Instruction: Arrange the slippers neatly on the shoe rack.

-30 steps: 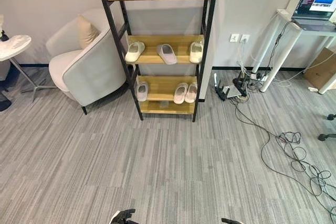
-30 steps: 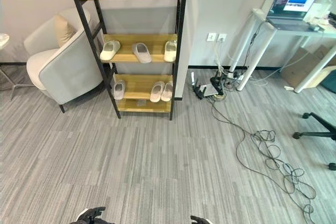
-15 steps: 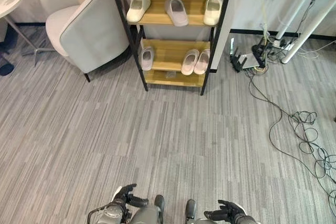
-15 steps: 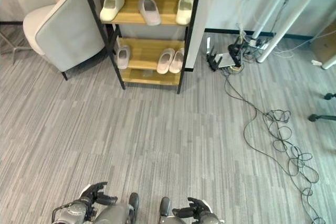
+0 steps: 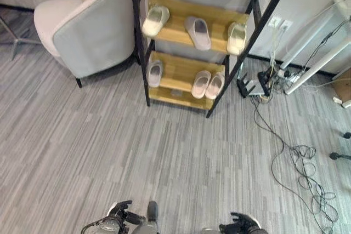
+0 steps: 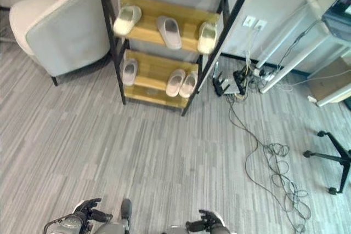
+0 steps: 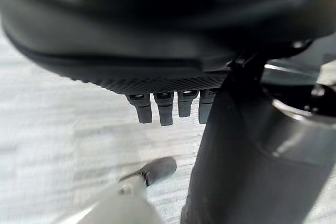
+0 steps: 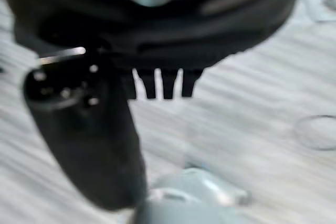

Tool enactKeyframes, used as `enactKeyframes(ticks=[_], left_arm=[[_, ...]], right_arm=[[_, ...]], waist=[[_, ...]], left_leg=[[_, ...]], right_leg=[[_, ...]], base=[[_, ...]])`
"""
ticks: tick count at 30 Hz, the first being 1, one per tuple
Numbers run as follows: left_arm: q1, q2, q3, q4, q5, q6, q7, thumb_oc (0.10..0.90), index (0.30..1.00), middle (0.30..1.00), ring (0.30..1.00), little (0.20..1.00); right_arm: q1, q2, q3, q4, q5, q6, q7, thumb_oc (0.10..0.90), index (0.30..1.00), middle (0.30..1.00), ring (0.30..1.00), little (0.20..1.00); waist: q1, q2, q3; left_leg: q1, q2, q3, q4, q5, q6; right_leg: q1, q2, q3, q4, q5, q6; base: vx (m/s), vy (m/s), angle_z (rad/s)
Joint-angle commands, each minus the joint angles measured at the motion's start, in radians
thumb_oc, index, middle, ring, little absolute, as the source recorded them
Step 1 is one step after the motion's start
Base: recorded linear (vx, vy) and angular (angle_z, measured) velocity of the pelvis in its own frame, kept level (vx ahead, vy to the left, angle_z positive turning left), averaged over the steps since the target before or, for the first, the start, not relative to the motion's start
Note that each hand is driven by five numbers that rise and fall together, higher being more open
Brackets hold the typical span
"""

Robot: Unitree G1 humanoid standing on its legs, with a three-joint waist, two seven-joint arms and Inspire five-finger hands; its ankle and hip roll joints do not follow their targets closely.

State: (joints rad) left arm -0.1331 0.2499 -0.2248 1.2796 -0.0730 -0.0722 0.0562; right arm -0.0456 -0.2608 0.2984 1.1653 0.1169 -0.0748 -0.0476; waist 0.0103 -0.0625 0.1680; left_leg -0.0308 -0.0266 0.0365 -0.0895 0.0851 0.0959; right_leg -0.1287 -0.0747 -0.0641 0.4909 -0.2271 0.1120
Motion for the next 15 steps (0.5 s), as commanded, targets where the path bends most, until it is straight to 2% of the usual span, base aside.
enactKeyframes(ticks=[1,4,6,7,9,10,13,15], left_arm=[[0.0,0.024,0.007,-0.018,0.024,-0.017,0.011,0.8,0.9,0.9,0.9,0.9],[-0.006,0.023,-0.008,-0.016,0.041,-0.02,0.014,0.8,0.9,0.9,0.9,0.9],[0.001,0.017,-0.013,0.002,0.063,-0.018,0.011,0.8,0.9,0.9,0.9,0.9],[0.002,0.016,-0.013,0.003,0.063,-0.018,0.011,0.8,0.9,0.9,0.9,0.9],[0.029,0.012,-0.004,0.034,0.088,-0.01,0.007,0.8,0.9,0.9,0.9,0.9],[0.029,0.011,-0.004,0.034,0.088,-0.01,0.007,0.8,0.9,0.9,0.9,0.9],[0.062,0.008,0.009,0.075,0.12,0.0,0.0,0.8,0.9,0.9,0.9,0.9],[0.08,0.011,0.009,0.095,0.147,0.005,-0.007,0.8,0.9,0.9,0.9,0.9]], right_arm=[[-0.013,0.037,0.044,-0.037,-0.03,-0.014,0.008,0.8,0.9,0.9,0.9,0.9],[0.0,0.03,0.061,-0.058,-0.065,-0.017,0.001,0.8,0.9,0.9,0.9,0.9],[0.017,0.024,0.052,-0.075,-0.079,-0.017,-0.004,0.8,0.9,0.9,0.9,0.9],[0.017,0.024,0.053,-0.075,-0.079,-0.017,-0.004,0.8,0.9,0.9,0.9,0.9],[0.026,0.022,0.032,-0.048,-0.083,-0.013,-0.008,0.8,0.9,0.9,0.9,0.9],[0.026,0.022,0.032,-0.048,-0.083,-0.014,-0.008,0.8,0.9,0.9,0.9,0.9],[0.028,0.019,0.013,-0.036,-0.083,-0.015,-0.009,0.8,0.9,0.9,0.9,0.9],[0.037,0.008,-0.001,-0.035,-0.077,-0.017,-0.006,0.8,0.9,0.9,0.9,0.9]], waist=[[0.011,-0.001,0.038],[-0.006,0.0,0.047],[-0.026,-0.006,0.043],[-0.027,-0.003,0.045],[-0.036,-0.006,0.028],[-0.036,-0.005,0.029],[-0.044,0.002,0.008],[-0.056,0.009,-0.006]], left_leg=[[0.018,-0.018,-0.02,0.017,-0.094,-0.046],[0.051,-0.032,-0.044,0.016,-0.121,-0.045],[0.101,-0.049,-0.065,0.023,-0.166,-0.045],[0.104,-0.047,-0.067,0.023,-0.168,-0.045],[0.156,-0.053,-0.072,0.031,-0.212,-0.049],[0.158,-0.052,-0.073,0.031,-0.213,-0.049],[0.211,-0.043,-0.076,0.044,-0.249,-0.061],[0.236,-0.033,-0.083,0.071,-0.272,-0.071]], right_leg=[[-0.009,0.059,0.038,-0.252,0.175,-0.003],[-0.033,0.066,0.036,-0.31,0.194,-0.008],[-0.065,0.051,0.009,-0.409,0.255,0.002],[-0.061,0.053,0.007,-0.41,0.255,0.001],[-0.068,0.042,-0.062,-0.481,0.299,0.009],[-0.065,0.044,-0.063,-0.482,0.299,0.009],[-0.075,0.033,-0.126,-0.489,0.316,0.01],[-0.059,0.035,-0.121,-0.483,0.304,-0.001]], base=[[0.15,0.015,0.46],[0.3,0.001,0.55],[0.32,-0.027,0.54],[0.35,-0.044,0.49],[0.35,-0.056,0.15],[0.25,-0.053,0.0],[0.29,-0.068,0.07],[0.37,-0.099,0.23]])
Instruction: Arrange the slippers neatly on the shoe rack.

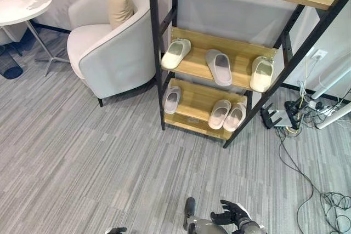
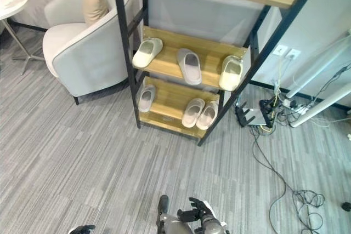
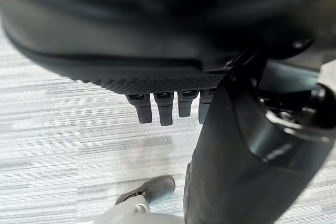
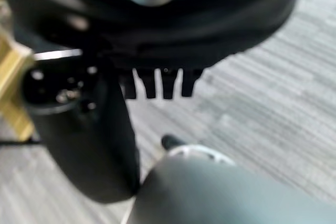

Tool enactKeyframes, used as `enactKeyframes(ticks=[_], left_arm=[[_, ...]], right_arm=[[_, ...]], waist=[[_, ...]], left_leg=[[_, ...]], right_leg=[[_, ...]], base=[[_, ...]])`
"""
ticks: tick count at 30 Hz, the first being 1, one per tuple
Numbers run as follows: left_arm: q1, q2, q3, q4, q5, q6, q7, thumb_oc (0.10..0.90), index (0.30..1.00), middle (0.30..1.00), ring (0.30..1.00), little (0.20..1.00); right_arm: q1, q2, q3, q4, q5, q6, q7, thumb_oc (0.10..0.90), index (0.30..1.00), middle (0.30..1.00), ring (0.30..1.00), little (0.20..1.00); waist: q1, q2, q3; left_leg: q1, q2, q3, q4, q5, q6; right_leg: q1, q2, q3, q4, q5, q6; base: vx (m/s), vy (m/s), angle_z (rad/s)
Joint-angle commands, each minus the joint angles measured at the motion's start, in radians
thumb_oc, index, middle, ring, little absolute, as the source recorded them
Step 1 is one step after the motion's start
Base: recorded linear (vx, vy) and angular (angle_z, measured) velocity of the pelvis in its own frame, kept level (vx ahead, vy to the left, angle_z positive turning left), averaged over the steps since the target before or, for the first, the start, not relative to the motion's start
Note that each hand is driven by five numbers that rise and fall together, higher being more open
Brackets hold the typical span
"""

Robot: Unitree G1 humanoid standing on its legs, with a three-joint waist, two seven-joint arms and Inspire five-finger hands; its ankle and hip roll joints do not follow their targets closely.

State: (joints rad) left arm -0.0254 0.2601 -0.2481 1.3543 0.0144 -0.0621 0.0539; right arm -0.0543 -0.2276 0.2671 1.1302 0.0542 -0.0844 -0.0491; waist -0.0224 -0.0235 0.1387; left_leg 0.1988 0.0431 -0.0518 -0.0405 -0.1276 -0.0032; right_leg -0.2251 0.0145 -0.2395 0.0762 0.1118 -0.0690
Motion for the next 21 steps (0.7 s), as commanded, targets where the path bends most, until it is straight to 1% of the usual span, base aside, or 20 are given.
enactKeyframes(ticks=[1,2,3,4,5,6,7,8,9,10,11,12,13,14,15,17,18,19,20,21], left_arm=[[-0.01,-0.004,0.035,0.039,0.075,-0.002,-0.014,0.8,0.9,0.9,0.9,0.9],[-0.005,-0.007,0.051,0.041,0.057,0.0,-0.019,0.8,0.9,0.9,0.9,0.9],[-0.011,-0.007,0.067,0.029,0.026,-0.001,-0.02,0.8,0.9,0.9,0.9,0.9],[-0.011,-0.006,0.067,0.029,0.026,0.0,-0.02,0.8,0.9,0.9,0.9,0.9],[-0.031,-0.007,0.09,-0.016,-0.053,-0.011,-0.007,0.8,0.9,0.9,0.9,0.9],[-0.049,-0.01,0.092,-0.043,-0.084,-0.018,0.006,0.8,0.9,0.9,0.9,0.9],[-0.072,-0.02,0.081,-0.086,-0.122,-0.031,0.022,0.8,0.9,0.9,0.9,0.9],[-0.073,-0.026,0.073,-0.104,-0.128,-0.034,0.028,0.8,0.9,0.9,0.9,0.9],[-0.073,-0.032,0.066,-0.116,-0.135,-0.038,0.04,0.8,0.9,0.9,0.9,0.9],[-0.073,-0.032,0.066,-0.116,-0.135,-0.038,0.04,0.8,0.9,0.9,0.9,0.9],[-0.076,-0.036,0.066,-0.121,-0.15,-0.04,0.04,0.8,0.9,0.9,0.9,0.9],[-0.077,-0.037,0.065,-0.128,-0.156,-0.04,0.04,0.8,0.9,0.9,0.9,0.9],[-0.088,-0.034,0.062,-0.133,-0.156,-0.043,0.049,0.8,0.9,0.9,0.9,0.9],[-0.092,-0.034,0.061,-0.124,-0.151,-0.043,0.052,0.8,0.9,0.9,0.9,0.9],[-0.092,-0.034,0.061,-0.124,-0.151,-0.043,0.052,0.8,0.9,0.9,0.9,0.9],[-0.1,-0.031,0.059,-0.11,-0.15,-0.041,0.06,0.8,0.9,0.9,0.9,0.9],[-0.09,-0.036,0.066,-0.062,-0.136,-0.029,0.053,0.8,0.9,0.9,0.9,0.9],[-0.09,-0.035,0.066,-0.062,-0.136,-0.029,0.053,0.8,0.9,0.9,0.9,0.9],[-0.075,-0.035,0.062,-0.034,-0.098,-0.022,0.046,0.8,0.9,0.9,0.9,0.9],[-0.074,-0.034,0.061,-0.034,-0.098,-0.022,0.046,0.8,0.9,0.9,0.9,0.9]], right_arm=[[0.05,-0.035,0.025,-0.003,-0.004,-0.014,-0.001,0.8,0.9,0.9,0.9,0.9],[0.048,-0.038,0.027,-0.007,-0.001,-0.019,0.0,0.8,0.9,0.9,0.9,0.9],[0.042,-0.042,0.029,-0.026,0.0,-0.024,0.001,0.8,0.9,0.9,0.9,0.9],[0.042,-0.042,0.029,-0.026,0.0,-0.024,0.001,0.8,0.9,0.9,0.9,0.9],[0.027,-0.057,0.04,-0.063,-0.001,-0.025,-0.005,0.8,0.9,0.9,0.9,0.9],[0.019,-0.066,0.048,-0.074,-0.005,-0.023,-0.009,0.8,0.9,0.9,0.9,0.9],[0.017,-0.078,0.07,-0.1,-0.023,-0.026,-0.02,0.8,0.9,0.9,0.9,0.9],[0.017,-0.08,0.078,-0.112,-0.028,-0.028,-0.025,0.8,0.9,0.9,0.9,0.9],[0.012,-0.081,0.088,-0.121,-0.028,-0.03,-0.029,0.8,0.9,0.9,0.9,0.9],[0.012,-0.081,0.088,-0.121,-0.028,-0.03,-0.029,0.8,0.9,0.9,0.9,0.9],[0.007,-0.087,0.098,-0.133,-0.036,-0.032,-0.032,0.8,0.9,0.9,0.9,0.9],[0.005,-0.091,0.108,-0.145,-0.048,-0.033,-0.032,0.8,0.9,0.9,0.9,0.9],[-0.011,-0.103,0.136,-0.171,-0.085,-0.037,-0.037,0.8,0.9,0.9,0.9,0.9],[-0.013,-0.104,0.146,-0.18,-0.098,-0.038,-0.036,0.8,0.9,0.9,0.9,0.9],[-0.013,-0.104,0.146,-0.18,-0.098,-0.037,-0.036,0.8,0.9,0.9,0.9,0.9],[-0.021,-0.102,0.155,-0.187,-0.106,-0.036,-0.04,0.8,0.9,0.9,0.9,0.9],[-0.013,-0.082,0.144,-0.149,-0.096,-0.032,-0.031,0.8,0.9,0.9,0.9,0.9],[-0.013,-0.082,0.144,-0.149,-0.096,-0.033,-0.031,0.8,0.9,0.9,0.9,0.9],[-0.003,-0.07,0.132,-0.121,-0.091,-0.03,-0.024,0.8,0.9,0.9,0.9,0.9],[-0.003,-0.07,0.132,-0.121,-0.091,-0.03,-0.024,0.8,0.9,0.9,0.9,0.9]], waist=[[-0.027,-0.016,0.003],[-0.022,-0.008,0.006],[-0.013,-0.018,0.021],[-0.015,-0.021,0.018],[0.02,-0.052,0.056],[0.038,-0.067,0.07],[0.068,-0.077,0.079],[0.08,-0.076,0.081],[0.095,-0.078,0.085],[0.095,-0.078,0.087],[0.107,-0.078,0.081],[0.118,-0.076,0.081],[0.128,-0.075,0.074],[0.131,-0.077,0.07],[0.131,-0.078,0.071],[0.143,-0.083,0.068],[0.144,-0.079,0.046],[0.145,-0.079,0.047],[0.141,-0.081,0.03],[0.142,-0.081,0.029]], left_leg=[[0.004,-0.079,0.027,0.099,-0.043,-0.007],[-0.026,-0.061,0.058,0.195,-0.01,-0.039],[-0.114,-0.05,0.075,0.378,0.054,-0.072],[-0.119,-0.053,0.074,0.377,0.057,-0.071],[-0.253,-0.056,0.071,0.627,0.126,-0.077],[-0.312,-0.056,0.073,0.689,0.125,-0.065],[-0.402,-0.043,0.1,0.649,0.092,-0.039],[-0.415,-0.04,0.104,0.59,0.08,-0.029],[-0.417,-0.036,0.114,0.504,0.067,-0.019],[-0.415,-0.035,0.114,0.503,0.067,-0.019],[-0.426,-0.025,0.107,0.418,0.068,-0.019],[-0.406,-0.015,0.097,0.329,0.083,-0.024],[-0.412,0.017,0.07,0.236,0.136,-0.044],[-0.409,0.03,0.061,0.206,0.152,-0.05],[-0.407,0.03,0.062,0.203,0.153,-0.051],[-0.43,0.044,0.039,0.171,0.177,-0.058],[-0.397,0.043,0.035,0.096,0.192,-0.06],[-0.395,0.043,0.037,0.093,0.192,-0.06],[-0.384,0.03,0.031,0.105,0.181,-0.05],[-0.384,0.03,0.032,0.106,0.18,-0.049]], right_leg=[[0.069,-0.039,0.069,-0.065,-0.052,0.151],[0.102,-0.03,0.07,-0.073,-0.062,0.137],[0.13,-0.033,0.079,-0.079,-0.068,0.12],[0.126,-0.036,0.077,-0.079,-0.067,0.12],[0.169,-0.05,0.097,-0.08,-0.086,0.091],[0.193,-0.057,0.102,-0.084,-0.1,0.082],[0.24,-0.057,0.104,-0.088,-0.132,0.078],[0.256,-0.053,0.108,-0.092,-0.144,0.079],[0.277,-0.049,0.12,-0.097,-0.16,0.085],[0.279,-0.049,0.12,-0.097,-0.16,0.085],[0.29,-0.044,0.123,-0.095,-0.175,0.09],[0.305,-0.042,0.128,-0.092,-0.19,0.092],[0.329,-0.037,0.127,-0.088,-0.213,0.099],[0.339,-0.038,0.131,-0.086,-0.221,0.102],[0.34,-0.038,0.132,-0.086,-0.221,0.102],[0.368,-0.048,0.141,-0.091,-0.235,0.112],[0.383,-0.069,0.167,-0.108,-0.226,0.136],[0.384,-0.07,0.168,-0.109,-0.226,0.137],[0.374,-0.099,0.179,-0.104,-0.213,0.153],[0.374,-0.099,0.18,-0.104,-0.213,0.154]], base=[[0.38,-0.13,0.18],[0.3,-0.153,0.25],[0.09,-0.095,0.19],[0.12,-0.19,-0.02],[0.14,-0.193,-0.31],[0.31,-0.22,-0.4],[0.31,-0.072,-0.32],[0.36,0.03,-0.2],[0.21,0.059,-0.19],[0.22,0.092,-0.19],[0.2,0.099,-0.24],[0.38,0.217,-0.24],[0.36,0.226,-0.28],[0.27,0.178,-0.22],[0.18,0.134,-0.34],[0.32,0.332,-0.38],[0.36,0.421,-0.16],[0.39,0.526,-0.21],[0.13,0.199,-0.06],[0.26,0.437,-0.16]])
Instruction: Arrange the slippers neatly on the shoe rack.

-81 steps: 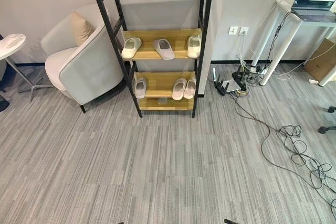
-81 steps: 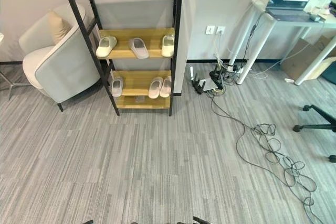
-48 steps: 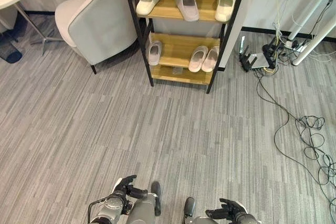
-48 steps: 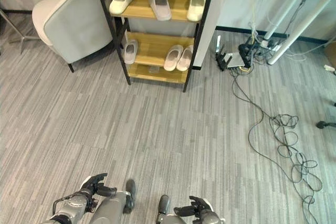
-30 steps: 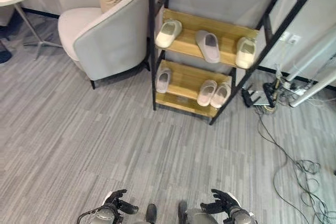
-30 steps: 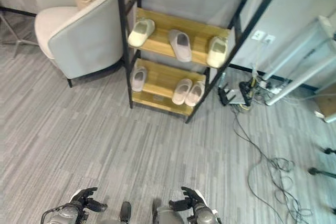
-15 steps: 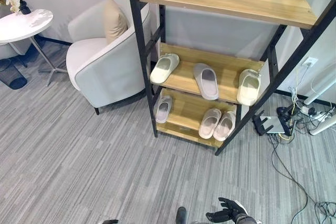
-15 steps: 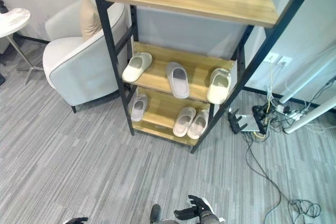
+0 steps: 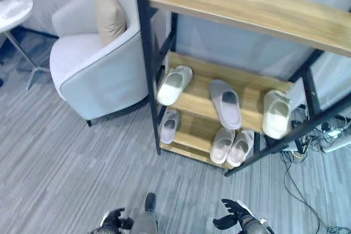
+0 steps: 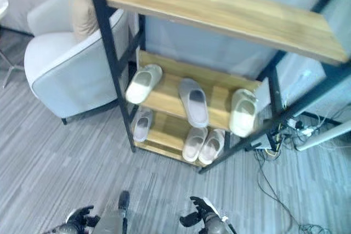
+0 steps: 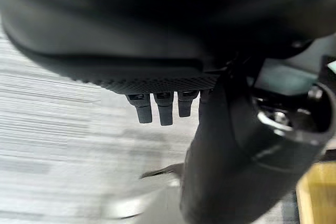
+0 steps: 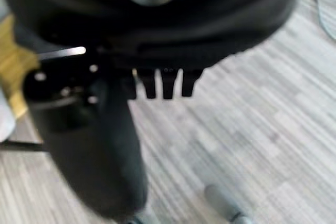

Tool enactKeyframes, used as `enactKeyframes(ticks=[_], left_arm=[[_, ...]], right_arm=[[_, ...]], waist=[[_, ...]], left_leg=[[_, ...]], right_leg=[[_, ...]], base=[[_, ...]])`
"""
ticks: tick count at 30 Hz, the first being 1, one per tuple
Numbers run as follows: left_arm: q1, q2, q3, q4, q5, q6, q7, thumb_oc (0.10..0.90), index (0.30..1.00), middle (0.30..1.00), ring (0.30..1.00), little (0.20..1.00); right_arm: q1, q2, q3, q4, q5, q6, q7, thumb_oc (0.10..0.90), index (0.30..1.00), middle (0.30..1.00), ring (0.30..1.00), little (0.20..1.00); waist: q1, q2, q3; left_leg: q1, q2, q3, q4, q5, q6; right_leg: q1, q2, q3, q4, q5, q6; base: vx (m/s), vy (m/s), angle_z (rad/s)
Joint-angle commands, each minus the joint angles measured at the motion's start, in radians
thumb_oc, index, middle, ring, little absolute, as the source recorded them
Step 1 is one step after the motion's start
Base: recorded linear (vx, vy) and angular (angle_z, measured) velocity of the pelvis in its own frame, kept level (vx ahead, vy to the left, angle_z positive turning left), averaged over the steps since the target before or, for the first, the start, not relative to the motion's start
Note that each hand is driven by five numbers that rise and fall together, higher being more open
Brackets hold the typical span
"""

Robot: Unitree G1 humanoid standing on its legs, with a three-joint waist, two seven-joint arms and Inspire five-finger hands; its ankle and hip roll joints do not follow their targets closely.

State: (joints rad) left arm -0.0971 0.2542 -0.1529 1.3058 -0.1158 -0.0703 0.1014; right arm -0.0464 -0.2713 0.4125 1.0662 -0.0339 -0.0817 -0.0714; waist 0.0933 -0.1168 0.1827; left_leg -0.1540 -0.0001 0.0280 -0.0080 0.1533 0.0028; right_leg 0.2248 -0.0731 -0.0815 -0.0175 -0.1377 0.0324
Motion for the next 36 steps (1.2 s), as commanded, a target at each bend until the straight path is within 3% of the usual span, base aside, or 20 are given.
enactKeyframes(ticks=[1,2,5,7,10,12,17,20,31,36], left_arm=[[0.011,-0.023,-0.047,0.048,0.089,-0.003,-0.003,0.8,0.9,0.9,0.9,0.9],[0.011,-0.023,-0.047,0.048,0.089,-0.003,-0.003,0.8,0.9,0.9,0.9,0.9],[0.021,0.011,-0.052,0.077,0.139,0.013,-0.011,0.8,0.9,0.9,0.9,0.9],[0.021,0.025,-0.056,0.072,0.153,0.012,-0.016,0.8,0.9,0.9,0.9,0.9],[0.017,0.035,-0.054,0.062,0.15,0.007,-0.023,0.8,0.9,0.9,0.9,0.9],[0.013,0.039,-0.051,0.038,0.143,-0.005,-0.023,0.8,0.9,0.9,0.9,0.9],[-0.003,0.026,-0.08,-0.005,0.147,-0.017,-0.012,0.8,0.9,0.9,0.9,0.9],[-0.012,0.016,-0.111,-0.024,0.182,-0.025,-0.009,0.8,0.9,0.9,0.9,0.9],[0.033,-0.044,-0.177,-0.018,0.284,-0.029,-0.013,0.8,0.9,0.9,0.9,0.9],[0.039,-0.053,-0.182,-0.001,0.291,-0.032,-0.002,0.8,0.9,0.9,0.9,0.9]], right_arm=[[-0.009,-0.009,-0.037,-0.036,0.021,-0.03,0.003,0.8,0.9,0.9,0.9,0.9],[-0.009,-0.009,-0.037,-0.036,0.021,-0.03,0.003,0.8,0.9,0.9,0.9,0.9],[-0.028,0.015,-0.053,-0.068,0.07,-0.036,0.013,0.8,0.9,0.9,0.9,0.9],[-0.024,0.015,-0.04,-0.098,0.059,-0.037,0.022,0.8,0.9,0.9,0.9,0.9],[-0.011,0.01,-0.037,-0.135,0.057,-0.038,0.03,0.8,0.9,0.9,0.9,0.9],[0.013,0.001,-0.036,-0.156,0.059,-0.04,0.033,0.8,0.9,0.9,0.9,0.9],[0.032,-0.007,-0.017,-0.213,0.042,-0.046,0.036,0.8,0.9,0.9,0.9,0.9],[0.047,-0.012,-0.006,-0.23,0.035,-0.053,0.042,0.8,0.9,0.9,0.9,0.9],[0.058,-0.044,0.069,-0.378,0.054,-0.102,0.1,0.8,0.9,0.9,0.9,0.9],[0.016,-0.048,0.143,-0.553,0.166,-0.127,0.172,0.8,0.9,0.9,0.9,0.9]], waist=[[0.017,0.008,-0.028],[0.018,0.008,-0.028],[-0.002,0.018,-0.016],[-0.025,0.031,-0.007],[-0.047,0.043,-0.001],[-0.065,0.046,-0.006],[-0.092,0.056,0.003],[-0.096,0.05,0.007],[-0.083,0.082,-0.044],[-0.072,0.094,-0.055]], left_leg=[[-0.015,0.048,-0.035,0.078,-0.128,-0.035],[-0.015,0.048,-0.033,0.078,-0.129,-0.035],[0.027,0.025,0.021,0.065,-0.162,0.001],[0.055,0.013,0.028,0.059,-0.178,0.016],[0.08,0.002,0.026,0.053,-0.191,0.025],[0.117,-0.015,0.026,0.033,-0.208,0.031],[0.172,-0.035,0.006,0.014,-0.224,0.035],[0.175,-0.046,-0.006,0.031,-0.24,0.035],[0.244,-0.031,-0.017,-0.058,-0.213,0.011],[0.238,-0.03,-0.021,-0.079,-0.199,0.0]], right_leg=[[-0.095,-0.043,0.041,0.02,0.06,0.078],[-0.095,-0.044,0.042,0.02,0.06,0.079],[-0.2,-0.08,0.056,0.18,0.143,0.129],[-0.259,-0.074,0.053,0.245,0.167,0.118],[-0.287,-0.053,0.049,0.235,0.148,0.109],[-0.292,-0.023,0.044,0.157,0.125,0.097],[-0.343,0.015,0.059,0.103,0.148,0.093],[-0.312,0.008,0.071,0.055,0.148,0.089],[-0.186,0.019,0.052,-0.046,0.141,0.067],[-0.17,0.019,0.037,-0.07,0.132,0.069]], base=[[0.14,0.24,-0.05],[0.2,0.422,-0.17],[0.1,0.303,-0.31],[0.13,0.255,-0.34],[0.13,0.136,-0.17],[0.19,0.075,-0.01],[0.14,0.002,0.04],[0.08,-0.052,0.01],[0.06,-0.044,0.06],[-0.01,-0.006,0.02]])
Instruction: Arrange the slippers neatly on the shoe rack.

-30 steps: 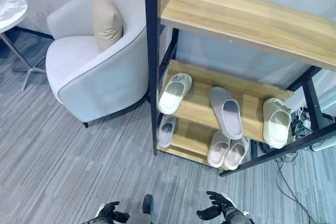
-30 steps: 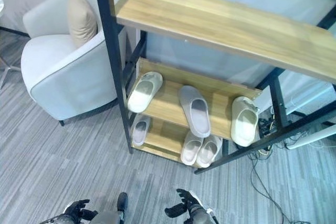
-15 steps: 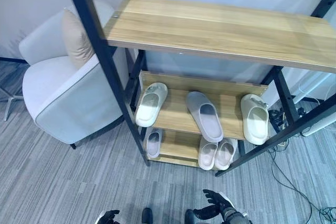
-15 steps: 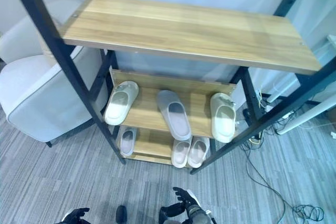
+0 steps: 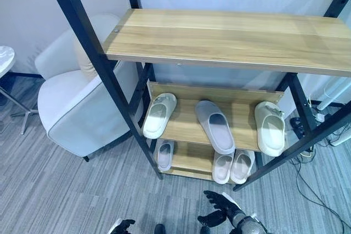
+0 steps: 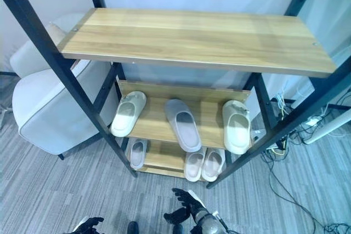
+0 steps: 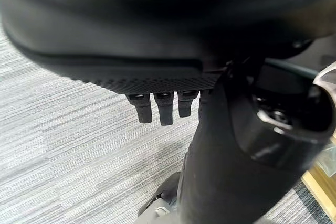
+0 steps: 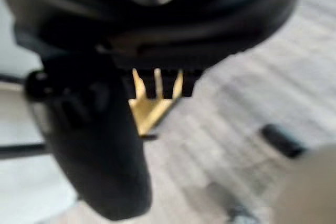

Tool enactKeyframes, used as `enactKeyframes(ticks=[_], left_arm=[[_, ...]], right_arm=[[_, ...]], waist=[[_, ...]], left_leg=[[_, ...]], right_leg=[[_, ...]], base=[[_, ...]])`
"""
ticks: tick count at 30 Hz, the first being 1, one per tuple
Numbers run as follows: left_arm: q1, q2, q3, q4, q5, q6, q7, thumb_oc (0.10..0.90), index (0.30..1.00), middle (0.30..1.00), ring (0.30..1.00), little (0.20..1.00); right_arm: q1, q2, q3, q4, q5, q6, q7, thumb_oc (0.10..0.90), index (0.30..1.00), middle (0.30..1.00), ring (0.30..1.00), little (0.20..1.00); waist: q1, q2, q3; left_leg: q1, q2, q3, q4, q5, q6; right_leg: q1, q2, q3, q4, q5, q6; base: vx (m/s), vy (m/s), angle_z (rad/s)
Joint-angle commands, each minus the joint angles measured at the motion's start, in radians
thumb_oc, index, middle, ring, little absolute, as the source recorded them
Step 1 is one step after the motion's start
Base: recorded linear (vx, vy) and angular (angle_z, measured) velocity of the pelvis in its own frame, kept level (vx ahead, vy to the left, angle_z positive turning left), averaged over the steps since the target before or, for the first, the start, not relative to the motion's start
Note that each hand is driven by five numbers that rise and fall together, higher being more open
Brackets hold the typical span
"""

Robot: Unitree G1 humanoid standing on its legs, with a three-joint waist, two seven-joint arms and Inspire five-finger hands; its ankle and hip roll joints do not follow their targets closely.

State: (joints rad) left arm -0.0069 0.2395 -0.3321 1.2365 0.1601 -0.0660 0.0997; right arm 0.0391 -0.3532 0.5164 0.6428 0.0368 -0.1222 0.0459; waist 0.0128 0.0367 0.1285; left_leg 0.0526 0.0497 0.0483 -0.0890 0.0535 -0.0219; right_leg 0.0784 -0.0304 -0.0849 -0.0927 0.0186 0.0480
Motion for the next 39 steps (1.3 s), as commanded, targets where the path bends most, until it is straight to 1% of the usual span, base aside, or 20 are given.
enactKeyframes(ticks=[1,2,3,5,6,9,11,12,13,14,15,17,19,21,22,24,25,30,33,39], left_arm=[[-0.052,-0.037,-0.006,0.07,0.015,-0.036,0.001,0.8,0.9,0.9,0.9,0.9],[-0.052,-0.038,-0.006,0.07,0.015,-0.036,0.001,0.8,0.9,0.9,0.9,0.9],[-0.055,-0.037,-0.013,0.068,0.016,-0.039,0.006,0.8,0.9,0.9,0.9,0.9],[-0.058,-0.038,-0.019,0.066,0.009,-0.042,0.01,0.8,0.9,0.9,0.9,0.9],[-0.056,-0.04,-0.023,0.07,0.008,-0.045,0.008,0.8,0.9,0.9,0.9,0.9],[-0.048,-0.05,-0.021,0.079,0.0,-0.047,0.003,0.8,0.9,0.9,0.9,0.9],[-0.037,-0.053,-0.009,0.081,-0.005,-0.049,0.006,0.8,0.9,0.9,0.9,0.9],[-0.037,-0.053,-0.01,0.081,-0.005,-0.049,0.006,0.8,0.9,0.9,0.9,0.9],[-0.033,-0.055,-0.003,0.074,-0.004,-0.054,0.015,0.8,0.9,0.9,0.9,0.9],[-0.027,-0.058,0.012,0.067,-0.013,-0.057,0.032,0.8,0.9,0.9,0.9,0.9],[-0.024,-0.062,0.02,0.065,-0.017,-0.057,0.041,0.8,0.9,0.9,0.9,0.9],[-0.014,-0.064,0.023,0.062,-0.013,-0.06,0.046,0.8,0.9,0.9,0.9,0.9],[-0.007,-0.066,0.019,0.061,-0.006,-0.059,0.047,0.8,0.9,0.9,0.9,0.9],[0.0,-0.06,0.02,0.057,0.006,-0.058,0.054,0.8,0.9,0.9,0.9,0.9],[0.013,-0.052,0.02,0.049,0.013,-0.063,0.057,0.8,0.9,0.9,0.9,0.9],[0.018,-0.047,0.023,0.045,0.015,-0.065,0.064,0.8,0.9,0.9,0.9,0.9],[0.025,-0.039,0.03,0.047,0.009,-0.066,0.074,0.8,0.9,0.9,0.9,0.9],[0.034,-0.034,0.055,0.066,-0.001,-0.062,0.08,0.8,0.9,0.9,0.9,0.9],[0.039,-0.036,0.069,0.077,-0.02,-0.06,0.08,0.8,0.9,0.9,0.9,0.9],[0.046,-0.042,0.077,0.09,-0.036,-0.053,0.069,0.8,0.9,0.9,0.9,0.9]], right_arm=[[-0.085,0.03,0.064,-0.173,0.126,-0.088,0.076,0.8,0.9,0.9,0.9,0.9],[-0.084,0.03,0.064,-0.174,0.127,-0.087,0.077,0.8,0.9,0.9,0.9,0.9],[-0.116,0.014,0.112,-0.282,0.198,-0.087,0.122,0.8,0.9,0.9,0.9,0.9],[-0.155,-0.015,0.148,-0.396,0.262,-0.09,0.156,0.8,0.9,0.9,0.9,0.9],[-0.192,-0.036,0.172,-0.492,0.291,-0.092,0.185,0.8,0.9,0.9,0.9,0.9],[-0.26,-0.091,0.176,-0.663,0.326,-0.102,0.197,0.8,0.9,0.9,0.9,0.9],[-0.29,-0.136,0.137,-0.782,0.272,-0.128,0.168,0.8,0.9,0.9,0.9,0.9],[-0.288,-0.138,0.136,-0.786,0.271,-0.126,0.167,0.8,0.9,0.9,0.9,0.9],[-0.3,-0.158,0.103,-0.823,0.213,-0.142,0.137,0.8,0.9,0.9,0.9,0.9],[-0.312,-0.19,0.033,-0.867,0.072,-0.162,0.057,0.8,0.9,0.9,0.9,0.9],[-0.311,-0.208,-0.019,-0.877,-0.013,-0.167,0.003,0.8,0.9,0.9,0.9,0.9],[-0.324,-0.23,-0.091,-0.824,-0.167,-0.157,-0.092,0.8,0.9,0.9,0.9,0.9],[-0.345,-0.233,-0.131,-0.757,-0.283,-0.142,-0.169,0.8,0.9,0.9,0.9,0.9],[-0.369,-0.244,-0.166,-0.692,-0.356,-0.124,-0.221,0.8,0.9,0.9,0.9,0.9],[-0.406,-0.259,-0.187,-0.622,-0.395,-0.113,-0.261,0.8,0.9,0.9,0.9,0.9],[-0.418,-0.259,-0.195,-0.593,-0.397,-0.109,-0.279,0.8,0.9,0.9,0.9,0.9],[-0.448,-0.262,-0.216,-0.545,-0.408,-0.096,-0.324,0.8,0.9,0.9,0.9,0.9],[-0.476,-0.281,-0.24,-0.489,-0.443,-0.076,-0.355,0.8,0.9,0.9,0.9,0.9],[-0.456,-0.268,-0.291,-0.409,-0.398,-0.048,-0.39,0.8,0.9,0.9,0.9,0.9],[-0.428,-0.253,-0.334,-0.288,-0.327,-0.005,-0.406,0.8,0.9,0.9,0.9,0.9]], waist=[[0.013,-0.059,-0.002],[0.012,-0.059,-0.002],[0.017,-0.058,-0.006],[0.019,-0.058,-0.008],[0.021,-0.06,-0.01],[0.021,-0.062,-0.015],[0.02,-0.063,-0.02],[0.02,-0.062,-0.02],[0.02,-0.064,-0.023],[0.02,-0.064,-0.027],[0.022,-0.064,-0.029],[0.025,-0.065,-0.035],[0.031,-0.065,-0.037],[0.04,-0.066,-0.037],[0.05,-0.066,-0.036],[0.055,-0.065,-0.036],[0.065,-0.065,-0.034],[0.073,-0.067,-0.032],[0.07,-0.067,-0.033],[0.063,-0.067,-0.034]], left_leg=[[0.027,-0.08,-0.043,0.002,-0.096,0.023],[0.027,-0.08,-0.044,0.002,-0.096,0.023],[0.02,-0.079,-0.046,0.002,-0.093,0.018],[0.014,-0.078,-0.047,0.002,-0.091,0.012],[0.011,-0.077,-0.048,0.002,-0.09,0.01],[0.011,-0.075,-0.046,0.002,-0.09,0.006],[0.014,-0.073,-0.045,0.002,-0.09,0.004],[0.015,-0.073,-0.045,0.002,-0.09,0.004],[0.015,-0.073,-0.046,0.002,-0.09,0.004],[0.017,-0.071,-0.048,0.002,-0.09,0.005],[0.019,-0.071,-0.05,0.002,-0.091,0.006],[0.02,-0.069,-0.052,0.002,-0.092,0.006],[0.021,-0.069,-0.054,0.002,-0.094,0.006],[0.022,-0.068,-0.057,0.002,-0.095,0.006],[0.021,-0.068,-0.062,0.002,-0.094,0.005],[0.021,-0.068,-0.065,0.002,-0.094,0.005],[0.019,-0.067,-0.07,0.002,-0.092,0.003],[0.01,-0.066,-0.079,0.002,-0.09,0.001],[-0.001,-0.064,-0.081,0.002,-0.089,-0.002],[-0.008,-0.062,-0.08,0.002,-0.091,-0.003]], right_leg=[[-0.024,-0.024,0.038,0.005,-0.026,0.055],[-0.024,-0.024,0.038,0.005,-0.026,0.055],[-0.023,-0.025,0.033,0.005,-0.031,0.055],[-0.023,-0.025,0.027,0.005,-0.035,0.056],[-0.023,-0.024,0.025,0.005,-0.038,0.056],[-0.018,-0.023,0.021,0.005,-0.041,0.058],[-0.013,-0.022,0.019,0.005,-0.043,0.058],[-0.013,-0.022,0.019,0.005,-0.043,0.059],[-0.012,-0.021,0.016,0.005,-0.044,0.059],[-0.009,-0.021,0.015,0.005,-0.045,0.06],[-0.006,-0.02,0.014,0.005,-0.046,0.06],[-0.004,-0.021,0.01,0.005,-0.047,0.062],[-0.001,-0.021,0.007,0.005,-0.048,0.062],[0.002,-0.02,0.006,0.005,-0.05,0.062],[0.005,-0.02,0.0,0.005,-0.052,0.063],[0.005,-0.021,-0.003,0.005,-0.052,0.063],[0.006,-0.021,-0.007,0.005,-0.052,0.063],[-0.003,-0.021,-0.016,0.005,-0.05,0.066],[-0.014,-0.021,-0.022,0.005,-0.047,0.07],[-0.021,-0.019,-0.019,0.005,-0.047,0.071]], base=[[-0.03,-0.012,0.06],[-0.04,-0.016,0.08],[-0.04,-0.011,0.1],[-0.05,-0.011,0.15],[-0.03,-0.005,0.16],[-0.01,-0.001,0.12],[0.02,0.003,0.1],[0.02,0.004,0.05],[0.03,0.001,0.01],[0.04,-0.001,0.01],[0.04,-0.005,0.01],[0.03,-0.007,0.01],[0.02,-0.004,0.0],[0.0,0.0,0.0],[0.0,0.0,0.0],[0.01,-0.008,0.03],[0.01,-0.014,0.08],[0.01,-0.016,0.08],[0.01,-0.006,0.07],[0.0,-0.002,0.03]])
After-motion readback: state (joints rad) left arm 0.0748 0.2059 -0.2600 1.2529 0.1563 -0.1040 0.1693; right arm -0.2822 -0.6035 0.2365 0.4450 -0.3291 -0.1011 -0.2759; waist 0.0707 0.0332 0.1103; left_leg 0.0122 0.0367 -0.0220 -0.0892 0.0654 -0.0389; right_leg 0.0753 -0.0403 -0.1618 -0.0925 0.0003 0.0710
